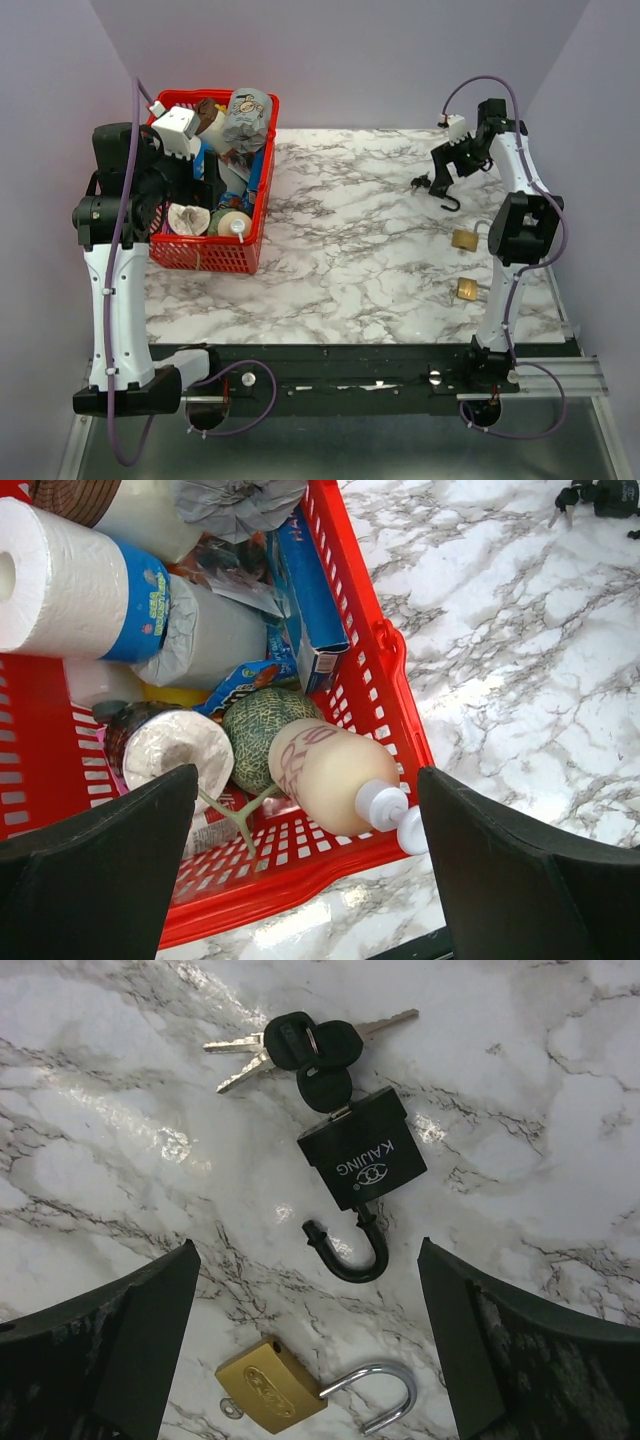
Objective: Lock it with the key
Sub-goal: Pick up the lock from the center of the board.
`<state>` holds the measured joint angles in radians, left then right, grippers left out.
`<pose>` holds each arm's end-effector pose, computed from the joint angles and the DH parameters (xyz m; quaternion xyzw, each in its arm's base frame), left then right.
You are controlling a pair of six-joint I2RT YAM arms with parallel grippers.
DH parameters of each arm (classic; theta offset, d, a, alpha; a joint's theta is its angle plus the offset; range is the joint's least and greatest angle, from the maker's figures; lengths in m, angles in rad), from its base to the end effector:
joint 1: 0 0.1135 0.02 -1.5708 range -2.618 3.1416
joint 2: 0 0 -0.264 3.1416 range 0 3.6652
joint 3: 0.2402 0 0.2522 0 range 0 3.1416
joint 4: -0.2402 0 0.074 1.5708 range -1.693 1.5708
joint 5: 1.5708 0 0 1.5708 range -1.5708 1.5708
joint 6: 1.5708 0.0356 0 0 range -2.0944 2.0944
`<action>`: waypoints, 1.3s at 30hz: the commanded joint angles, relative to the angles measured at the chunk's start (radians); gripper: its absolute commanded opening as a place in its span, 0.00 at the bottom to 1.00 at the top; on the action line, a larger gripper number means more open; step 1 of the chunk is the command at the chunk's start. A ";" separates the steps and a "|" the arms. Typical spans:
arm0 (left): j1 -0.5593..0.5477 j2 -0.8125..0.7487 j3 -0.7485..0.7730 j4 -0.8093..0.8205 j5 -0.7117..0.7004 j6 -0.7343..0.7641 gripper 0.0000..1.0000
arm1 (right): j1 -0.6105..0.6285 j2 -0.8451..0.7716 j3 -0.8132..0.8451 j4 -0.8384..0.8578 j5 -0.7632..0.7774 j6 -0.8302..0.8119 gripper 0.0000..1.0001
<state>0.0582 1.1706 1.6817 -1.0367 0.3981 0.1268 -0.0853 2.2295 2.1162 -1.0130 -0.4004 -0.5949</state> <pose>0.1943 -0.0025 0.4752 0.1278 0.8455 -0.1254 0.5030 0.4771 -0.0269 0.2578 -0.2834 0.9140 0.1108 0.2684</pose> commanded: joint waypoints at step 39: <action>-0.003 0.004 -0.010 -0.032 0.027 0.054 0.99 | 0.082 0.197 0.050 -0.113 0.005 -0.230 0.80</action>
<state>0.0574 1.1831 1.6646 -1.0504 0.4301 0.1646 -0.0193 2.4805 2.2292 -1.0195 -0.3595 -0.7803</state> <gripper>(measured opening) 0.987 0.789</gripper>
